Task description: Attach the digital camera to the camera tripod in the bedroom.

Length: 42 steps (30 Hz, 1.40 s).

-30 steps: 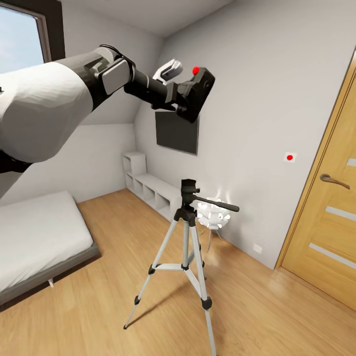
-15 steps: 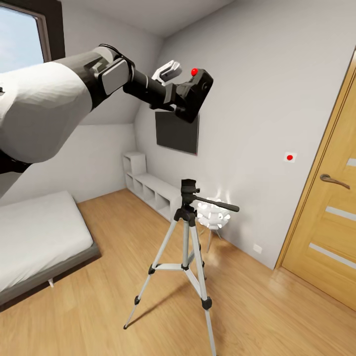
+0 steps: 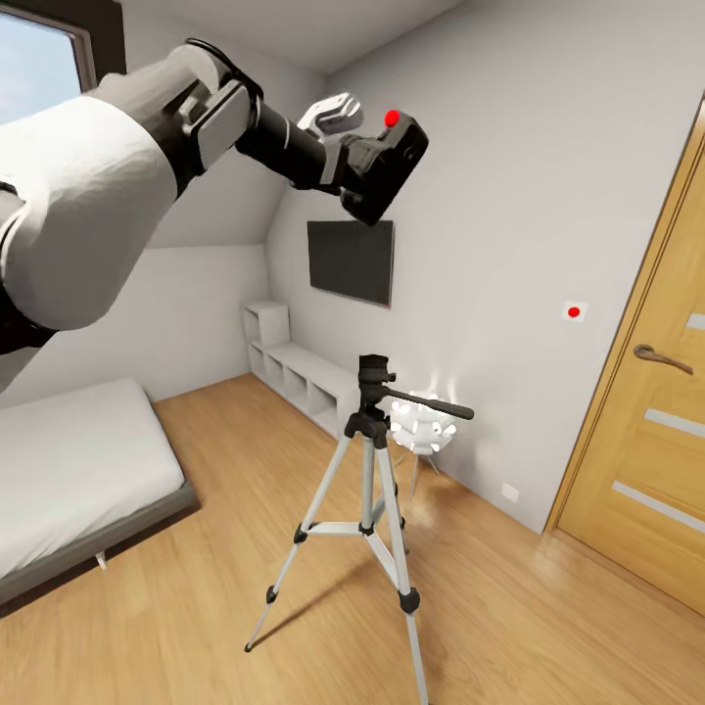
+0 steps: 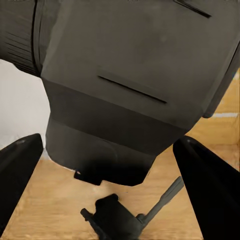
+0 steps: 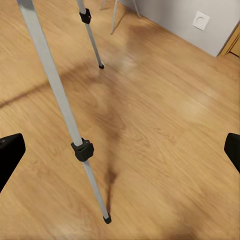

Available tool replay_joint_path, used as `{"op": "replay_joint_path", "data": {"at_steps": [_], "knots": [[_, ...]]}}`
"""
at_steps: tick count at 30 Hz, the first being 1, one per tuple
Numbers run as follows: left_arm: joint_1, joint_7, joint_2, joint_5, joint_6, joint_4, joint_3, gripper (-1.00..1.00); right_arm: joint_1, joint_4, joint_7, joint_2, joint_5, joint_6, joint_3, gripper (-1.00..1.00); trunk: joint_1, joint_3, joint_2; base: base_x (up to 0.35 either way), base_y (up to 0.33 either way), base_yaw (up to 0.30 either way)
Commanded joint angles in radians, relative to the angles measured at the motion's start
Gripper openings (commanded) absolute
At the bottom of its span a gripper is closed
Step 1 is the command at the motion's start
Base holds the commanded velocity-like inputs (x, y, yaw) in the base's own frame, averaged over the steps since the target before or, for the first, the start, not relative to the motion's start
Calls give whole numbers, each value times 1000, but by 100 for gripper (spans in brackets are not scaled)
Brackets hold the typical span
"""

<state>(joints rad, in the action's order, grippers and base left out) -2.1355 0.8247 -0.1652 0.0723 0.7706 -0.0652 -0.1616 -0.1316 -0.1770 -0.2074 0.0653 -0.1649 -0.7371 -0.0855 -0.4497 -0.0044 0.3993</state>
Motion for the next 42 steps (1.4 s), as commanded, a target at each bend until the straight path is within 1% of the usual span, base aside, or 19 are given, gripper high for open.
{"op": "replay_joint_path", "data": {"at_steps": [1, 6, 9, 11, 13, 14, 15, 16, 17, 19, 20, 22, 24, 25, 27, 30, 33, 36, 42], "knots": [[0, 50, -2, 5, 1, -8, -57, -100, 0, 1, -3, 1, -11, -2, -8, 100, 0, 0, 1, 0, 0, 0], [-2, 265, -4, -33, 2, -16, -311, -100, 0, 1, -3, 1, -11, -2, -8, 100, 0, 0, 1, 0, 0, 0], [-3, 317, -4, -96, -3, -12, -382, -100, 0, 1, -3, 1, -11, -2, -8, 100, 0, 0, 1, 0, 0, 0], [-3, 330, -1, -113, -4, -13, -410, -100, 0, 1, -3, 1, -11, -2, -8, 100, 0, 0, 1, 0, 0, 0], [-3, 337, 3, -128, -4, -20, -470, -100, 0, 1, -3, 1, -11, -2, -8, 100, 0, 0, 1, 0, 0, 0], [-3, 339, 6, -154, -4, -27, -541, -100, 0, 1, -3, 1, -11, -2, -8, 100, 0, 0, 1, 0, 0, 0], [-3, 341, 9, -206, -3, -37, -629, -100, 0, 1, -3, 1, -11, -2, -8, 100, 0, 0, 1, 0, 0, 0], [-3, 342, 13, -289, -3, -54, -726, -100, 0, 1, -3, 1, -11, -2, -8, 100, 0, 0, 1, 0, 0, 0], [-3, 339, 20, -400, -3, -79, -825, -100, 0, 1, -3, 1, -11, -2, -8, 100, 0, 0, 1, 0, 0, 0], [-3, 319, 41, -677, -3, -136, -1015, -100, 0, 1, -3, 1, -11, -2, -8, 100, 0, 0, 1, 0, 0, 0], [-3, 305, 47, -751, -3, -147, -1060, -100, 0, 1, -3, 1, -11, -2, -8, 100, 0, 0, 1, 0, 0, 0], [-3, 200, 68, -1028, -4, -181, -1230, -100, 0, 1, -3, 1, -11, -2, -8, 100, 0, 0, 1, 0, 0, 0], [-3, 39, 78, -1262, -7, -199, -1351, -100, 0, 1, -3, 1, -11, -2, -8, 100, 0, 0, 1, 0, 0, 0], [-3, -40, 81, -1353, -8, -208, -1383, -100, 0, 1, -3, 1, -11, -2, -8, 100, 0, 0, 1, 0, 0, 0], [-2, -168, 83, -1464, -9, -230, -1418, -100, 0, 1, -3, 1, -11, -2, -8, 100, 0, 0, 1, 0, 0, 0], [-1, -263, 78, -1520, -12, -236, -1434, -100, 0, 1, -3, 1, -11, -2, -8, 100, 0, 0, 1, 0, 0, 0], [12, -321, 51, -1542, -61, -176, -1439, -100, 0, 1, -3, 1, -11, -2, -8, 100, 0, 0, 1, 0, 0, 0], [67, -364, 31, -1548, -101, -137, -1441, -100, 0, 1, -3, 1, -11, -2, -8, 100, 0, 0, 1, 0, 0, 0], [143, -522, 10, -1546, -119, -130, -1443, -100, 0, 1, -3, 1, -12, -2, -8, 100, 0, 0, 1, 0, 0, 0]]}}
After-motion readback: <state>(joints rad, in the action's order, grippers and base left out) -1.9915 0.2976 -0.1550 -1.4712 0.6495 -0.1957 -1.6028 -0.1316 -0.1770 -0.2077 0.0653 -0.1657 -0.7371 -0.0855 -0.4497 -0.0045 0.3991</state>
